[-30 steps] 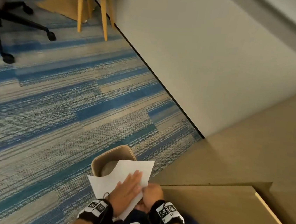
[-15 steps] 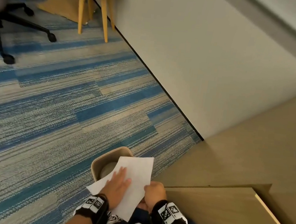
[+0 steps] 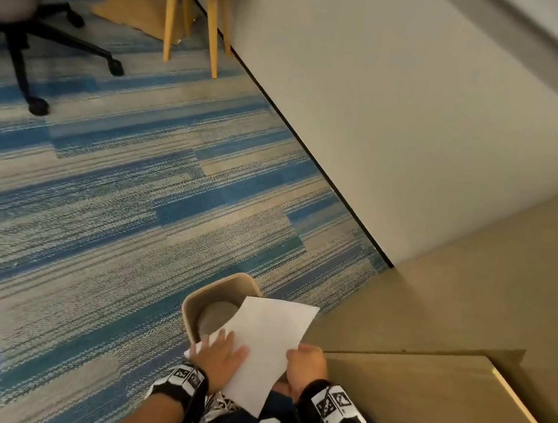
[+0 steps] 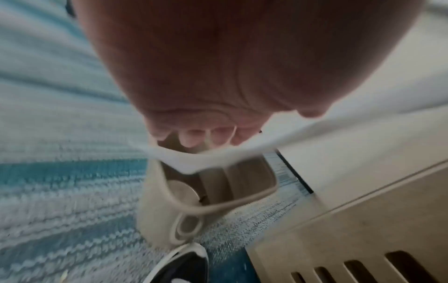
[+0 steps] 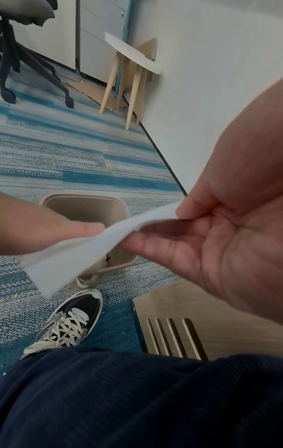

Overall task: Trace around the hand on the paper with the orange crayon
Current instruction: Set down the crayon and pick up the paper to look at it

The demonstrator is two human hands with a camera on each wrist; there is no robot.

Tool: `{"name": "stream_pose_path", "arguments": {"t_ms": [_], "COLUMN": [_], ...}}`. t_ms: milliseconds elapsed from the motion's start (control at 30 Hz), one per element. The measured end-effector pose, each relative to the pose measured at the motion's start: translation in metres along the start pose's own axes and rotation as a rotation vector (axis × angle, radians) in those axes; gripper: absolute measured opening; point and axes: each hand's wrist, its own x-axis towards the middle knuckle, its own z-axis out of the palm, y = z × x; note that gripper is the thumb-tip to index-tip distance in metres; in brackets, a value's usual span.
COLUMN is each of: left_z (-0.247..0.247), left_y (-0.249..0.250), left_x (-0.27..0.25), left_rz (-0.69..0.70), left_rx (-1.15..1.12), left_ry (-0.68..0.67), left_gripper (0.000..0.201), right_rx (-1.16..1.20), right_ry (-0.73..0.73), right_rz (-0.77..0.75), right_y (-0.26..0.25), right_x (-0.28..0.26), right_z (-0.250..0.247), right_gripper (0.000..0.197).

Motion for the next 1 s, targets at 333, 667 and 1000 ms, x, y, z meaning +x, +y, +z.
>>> {"name": "stream_pose_path", "arguments": {"t_ms": [333,667,1000], "left_z": [-0.002,0.018,-0.004], "left_y": [-0.016,-0.018,-0.027], "left_x": [0.002,-0.007,0.026], "left_rz": [-0.009,0.081,-0.102], "left_rx": [-0.008,-0.234,-0.559], "left_ry": [0.100,0.163,0.144], "left_gripper": [0.091,0.079,0.060], "right_rx": [0.054,0.065,0.053], "right_ry": [-0.018,0.010,0.003], "right_rz": [0.027,0.057,0.007], "right_y": [-0.004,-0.003,-0.007], "right_x": [-0.007,-0.017,-0.028], "right_z": [-0.010,-0.015,-0.032], "right_gripper": [0.033,0.029,0.030]}}
